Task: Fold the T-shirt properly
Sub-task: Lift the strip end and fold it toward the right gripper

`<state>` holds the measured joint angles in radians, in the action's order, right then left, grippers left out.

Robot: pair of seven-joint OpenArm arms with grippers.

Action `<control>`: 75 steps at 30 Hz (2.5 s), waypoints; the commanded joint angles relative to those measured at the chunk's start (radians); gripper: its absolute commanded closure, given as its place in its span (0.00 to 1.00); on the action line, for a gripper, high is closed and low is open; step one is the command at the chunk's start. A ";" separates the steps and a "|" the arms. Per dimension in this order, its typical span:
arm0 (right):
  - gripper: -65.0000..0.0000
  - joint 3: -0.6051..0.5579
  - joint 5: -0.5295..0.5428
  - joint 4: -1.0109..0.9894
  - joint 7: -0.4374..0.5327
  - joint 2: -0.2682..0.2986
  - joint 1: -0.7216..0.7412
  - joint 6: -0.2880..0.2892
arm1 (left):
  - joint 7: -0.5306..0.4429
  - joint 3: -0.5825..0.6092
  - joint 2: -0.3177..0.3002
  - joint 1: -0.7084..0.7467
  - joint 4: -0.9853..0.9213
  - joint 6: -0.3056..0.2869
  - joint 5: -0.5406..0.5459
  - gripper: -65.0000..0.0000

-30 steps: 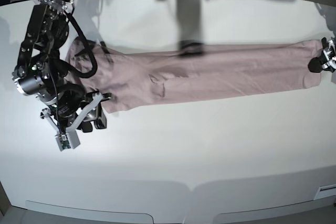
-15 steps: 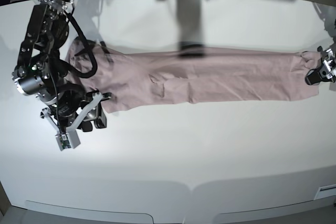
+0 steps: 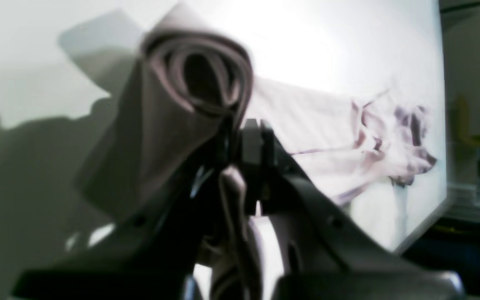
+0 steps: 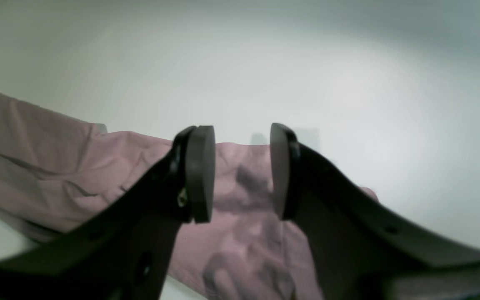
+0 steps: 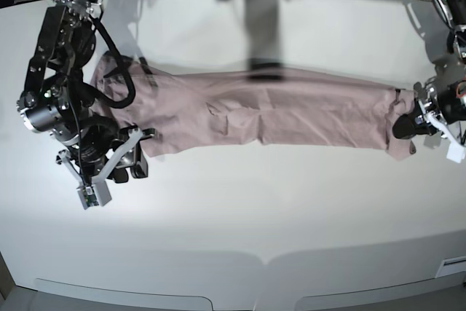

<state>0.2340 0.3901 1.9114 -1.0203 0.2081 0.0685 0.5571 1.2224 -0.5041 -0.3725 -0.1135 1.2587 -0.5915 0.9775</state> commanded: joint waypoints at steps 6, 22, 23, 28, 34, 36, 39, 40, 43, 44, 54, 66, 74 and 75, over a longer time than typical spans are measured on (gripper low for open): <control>0.65 0.002 0.008 0.019 0.022 0.008 0.020 0.005 | -0.051 -0.005 0.055 0.038 0.344 0.144 -0.230 1.00; 0.65 0.002 0.007 0.019 0.021 0.008 0.020 0.005 | -0.064 0.017 0.297 0.150 0.521 0.173 -0.331 1.00; 0.65 0.002 0.008 0.019 0.021 0.008 0.020 0.005 | -0.063 0.026 0.314 0.150 0.521 0.174 -0.331 1.00; 0.65 0.002 0.007 0.019 0.020 0.008 0.020 0.005 | -0.064 0.111 0.372 0.150 0.521 0.173 -0.338 1.00; 0.65 0.002 0.008 0.019 0.021 0.008 0.020 0.005 | -0.093 0.260 0.378 0.150 0.521 0.206 -0.388 1.00; 0.65 0.002 0.008 0.019 0.020 0.008 0.020 0.005 | -0.142 0.298 0.378 0.149 0.521 0.238 -0.407 1.00; 0.65 0.002 0.008 0.019 0.020 0.008 0.020 0.005 | -0.184 0.356 0.378 0.144 0.521 0.276 -0.463 1.00; 0.65 0.002 0.008 0.019 0.020 0.008 0.020 0.005 | -0.184 0.372 0.378 0.144 0.521 0.278 -0.466 1.00; 0.65 0.002 0.008 0.019 0.021 0.008 0.019 0.005 | -0.188 0.418 0.379 0.146 0.521 0.278 -0.476 1.00; 0.65 0.002 0.008 0.019 0.020 0.008 0.019 0.005 | -0.199 0.433 0.382 0.146 0.521 0.278 -0.489 1.00; 0.65 0.002 0.008 0.019 0.014 0.008 0.020 0.005 | -0.221 0.474 0.493 0.144 0.521 0.277 -0.569 1.00; 0.65 0.002 0.015 0.019 0.013 0.008 0.020 0.005 | -0.158 0.475 0.491 0.144 0.521 0.187 -0.423 0.68; 0.65 0.002 0.014 0.019 -0.003 0.008 0.020 0.004 | -0.206 0.474 0.491 0.143 0.521 0.186 -0.351 0.64; 0.65 0.002 0.014 0.019 -0.006 0.008 0.020 0.004 | -0.206 0.474 0.491 0.144 0.521 0.186 -0.371 0.64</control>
<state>0.2348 0.3958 1.9118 -1.0466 0.2081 0.0689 0.5571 1.0313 -0.0326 0.1135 0.0456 1.7592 -0.3965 0.5869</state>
